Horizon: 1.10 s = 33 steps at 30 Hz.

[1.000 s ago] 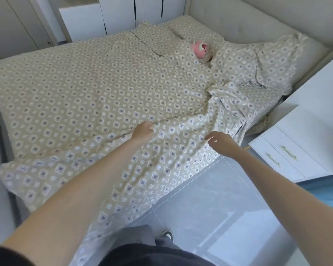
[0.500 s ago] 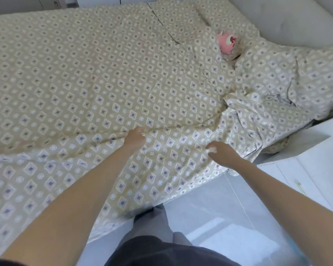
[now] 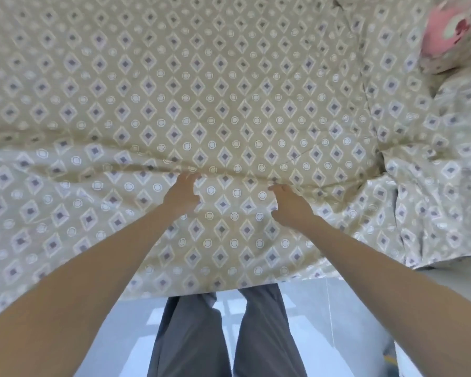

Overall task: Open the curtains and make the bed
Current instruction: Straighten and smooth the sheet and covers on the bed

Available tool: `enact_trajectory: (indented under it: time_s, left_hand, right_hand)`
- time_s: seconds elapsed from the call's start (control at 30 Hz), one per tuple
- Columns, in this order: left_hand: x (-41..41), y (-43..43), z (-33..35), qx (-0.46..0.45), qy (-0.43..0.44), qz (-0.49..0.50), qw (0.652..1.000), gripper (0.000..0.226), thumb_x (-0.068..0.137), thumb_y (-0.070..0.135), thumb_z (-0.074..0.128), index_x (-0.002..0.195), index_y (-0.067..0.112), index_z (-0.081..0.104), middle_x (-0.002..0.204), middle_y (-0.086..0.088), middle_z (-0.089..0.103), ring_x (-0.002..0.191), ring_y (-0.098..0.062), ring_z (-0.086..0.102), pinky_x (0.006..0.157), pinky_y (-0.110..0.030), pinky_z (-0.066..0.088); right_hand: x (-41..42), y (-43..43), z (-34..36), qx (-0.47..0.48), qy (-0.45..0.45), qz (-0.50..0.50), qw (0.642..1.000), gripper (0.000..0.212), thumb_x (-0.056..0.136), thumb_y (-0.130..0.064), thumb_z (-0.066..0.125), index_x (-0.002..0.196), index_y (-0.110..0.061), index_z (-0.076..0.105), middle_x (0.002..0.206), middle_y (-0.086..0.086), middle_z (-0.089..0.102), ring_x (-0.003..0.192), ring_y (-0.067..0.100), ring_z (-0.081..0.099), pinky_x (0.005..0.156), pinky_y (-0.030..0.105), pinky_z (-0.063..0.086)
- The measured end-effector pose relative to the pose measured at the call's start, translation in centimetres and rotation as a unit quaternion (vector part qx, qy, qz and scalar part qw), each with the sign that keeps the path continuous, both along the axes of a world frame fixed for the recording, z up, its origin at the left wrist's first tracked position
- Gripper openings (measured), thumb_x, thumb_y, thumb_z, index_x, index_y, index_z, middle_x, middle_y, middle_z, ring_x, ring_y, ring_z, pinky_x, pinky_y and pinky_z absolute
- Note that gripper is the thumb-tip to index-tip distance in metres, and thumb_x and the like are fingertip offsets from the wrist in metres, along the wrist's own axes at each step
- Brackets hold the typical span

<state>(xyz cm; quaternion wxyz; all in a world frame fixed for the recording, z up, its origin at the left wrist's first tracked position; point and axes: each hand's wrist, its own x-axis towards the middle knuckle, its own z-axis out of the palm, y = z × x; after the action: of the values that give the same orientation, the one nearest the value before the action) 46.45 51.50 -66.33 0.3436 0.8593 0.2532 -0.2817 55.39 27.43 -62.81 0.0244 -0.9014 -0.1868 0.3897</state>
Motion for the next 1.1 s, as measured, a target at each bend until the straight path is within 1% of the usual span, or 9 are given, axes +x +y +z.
enact_trajectory:
  time_s: [0.1, 0.2, 0.33, 0.43, 0.53, 0.67, 0.8, 0.97, 1.1]
  left_hand:
    - [1.6, -0.7, -3.3, 0.029, -0.005, -0.014, 0.999, 0.08, 0.087, -0.003, 0.054, 0.151, 0.026, 0.017, 0.16, 0.0, -0.002, 0.134, -0.024, 0.041, 0.082, -0.031, 0.044]
    - [3.1, -1.2, -6.4, 0.062, 0.008, -0.051, 0.997, 0.087, 0.089, -0.003, 0.055, 0.153, 0.027, 0.005, 0.16, 0.0, -0.008, 0.133, -0.026, 0.042, 0.077, -0.031, 0.046]
    - [3.7, -2.2, -9.0, 0.181, 0.048, -0.1, 0.977, 0.068, 0.09, 0.003, 0.055, 0.147, 0.017, 0.021, 0.144, -0.011, 0.027, 0.108, -0.033, 0.054, 0.069, -0.035, 0.045]
    - [3.4, -2.4, -9.9, 0.274, 0.047, -0.146, 0.95, 0.056, 0.087, 0.003, 0.059, 0.136, 0.007, 0.032, 0.132, -0.013, 0.035, 0.098, -0.03, 0.055, 0.062, -0.029, 0.041]
    - [3.6, -1.7, -9.6, 0.274, 0.022, -0.168, 0.947, 0.044, 0.083, -0.003, 0.058, 0.123, 0.005, 0.041, 0.118, -0.012, 0.045, 0.095, -0.031, 0.055, 0.065, -0.031, 0.044]
    - [5.1, -1.0, -6.9, 0.247, -0.017, -0.111, 0.963, 0.046, 0.077, -0.016, 0.054, 0.117, 0.003, 0.042, 0.113, -0.014, 0.046, 0.097, -0.031, 0.051, 0.066, -0.034, 0.044]
    - [7.2, -1.1, -5.6, 0.257, -0.001, -0.059, 0.964, 0.055, 0.077, -0.017, 0.053, 0.126, 0.001, 0.037, 0.124, -0.016, 0.042, 0.107, -0.034, 0.048, 0.07, -0.032, 0.041]
    - [6.8, -2.5, -8.3, 0.257, 0.029, 0.02, 0.966, 0.062, 0.079, -0.011, 0.058, 0.133, -0.009, 0.028, 0.134, -0.025, 0.035, 0.107, -0.036, 0.053, 0.08, -0.033, 0.048]
    - [5.8, -2.1, -10.5, 0.237, 0.026, 0.06, 0.969, 0.048, 0.087, -0.005, 0.047, 0.132, -0.012, 0.031, 0.135, -0.03, 0.033, 0.121, -0.044, 0.04, 0.1, -0.05, 0.038]
  right_hand:
    - [2.5, -0.2, -4.1, -0.011, 0.004, 0.035, 0.999, 0.071, 0.085, -0.004, 0.054, 0.148, -0.014, 0.022, 0.156, 0.005, 0.016, 0.114, 0.034, 0.055, 0.081, 0.036, 0.049]
    - [4.3, -1.2, -7.8, -0.015, 0.012, 0.048, 0.999, 0.074, 0.083, -0.004, 0.059, 0.147, -0.015, 0.022, 0.151, 0.008, 0.024, 0.114, 0.037, 0.055, 0.089, 0.039, 0.048]
    - [5.4, -2.7, -11.2, -0.025, 0.041, 0.032, 0.998, 0.071, 0.087, -0.01, 0.06, 0.146, -0.016, 0.022, 0.137, 0.015, 0.037, 0.111, 0.036, 0.055, 0.091, 0.043, 0.049]
    - [5.0, -3.4, -12.8, -0.06, -0.032, 0.105, 0.992, 0.052, 0.094, -0.014, 0.052, 0.139, -0.003, 0.03, 0.131, 0.019, 0.04, 0.103, 0.034, 0.057, 0.075, 0.036, 0.05]
    - [4.8, -3.8, -12.9, -0.04, -0.065, 0.093, 0.993, 0.037, 0.094, -0.007, 0.051, 0.128, -0.005, 0.038, 0.12, 0.015, 0.045, 0.09, 0.03, 0.057, 0.062, 0.032, 0.045]
    - [6.1, -3.5, -10.7, 0.021, -0.114, 0.063, 0.991, 0.027, 0.097, -0.007, 0.041, 0.124, -0.008, 0.039, 0.107, 0.014, 0.048, 0.064, 0.029, 0.047, 0.054, 0.032, 0.037]
    - [7.8, -2.3, -9.4, 0.062, -0.135, 0.02, 0.989, 0.024, 0.099, -0.011, 0.038, 0.123, -0.008, 0.042, 0.112, 0.017, 0.047, 0.064, 0.029, 0.045, 0.057, 0.033, 0.037]
    - [7.7, -1.5, -11.2, 0.097, -0.083, -0.073, 0.989, 0.023, 0.097, -0.003, 0.039, 0.12, -0.003, 0.041, 0.118, 0.02, 0.041, 0.064, 0.026, 0.042, 0.06, 0.032, 0.034]
    - [7.3, -2.3, -13.5, 0.151, -0.04, -0.099, 0.983, 0.021, 0.097, 0.0, 0.037, 0.117, 0.005, 0.042, 0.119, 0.023, 0.043, 0.08, 0.023, 0.039, 0.062, 0.022, 0.024]
